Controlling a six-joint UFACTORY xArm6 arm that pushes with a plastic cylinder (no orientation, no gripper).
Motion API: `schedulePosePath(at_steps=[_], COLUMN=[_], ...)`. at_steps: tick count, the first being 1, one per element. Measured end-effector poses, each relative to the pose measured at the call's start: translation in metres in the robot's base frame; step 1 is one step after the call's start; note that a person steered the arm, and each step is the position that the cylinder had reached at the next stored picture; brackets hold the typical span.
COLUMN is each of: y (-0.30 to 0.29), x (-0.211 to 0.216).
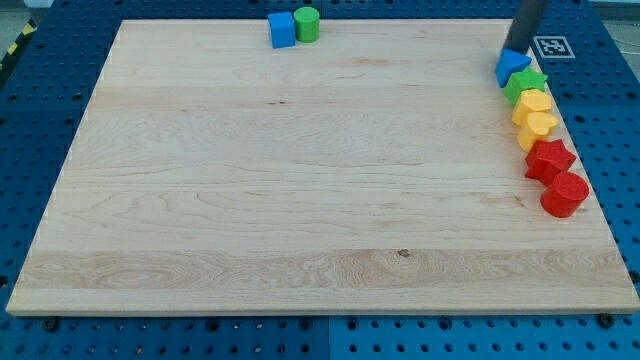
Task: Separate the blue triangle from the green star
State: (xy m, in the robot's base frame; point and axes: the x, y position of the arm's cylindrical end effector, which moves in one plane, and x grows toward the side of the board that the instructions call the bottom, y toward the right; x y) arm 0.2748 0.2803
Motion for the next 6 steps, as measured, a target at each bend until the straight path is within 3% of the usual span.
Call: schedulePosePath(at_steps=[1,2,6], y=[0.045,0.049,-0.046], x=[0.000,0.012,0.033])
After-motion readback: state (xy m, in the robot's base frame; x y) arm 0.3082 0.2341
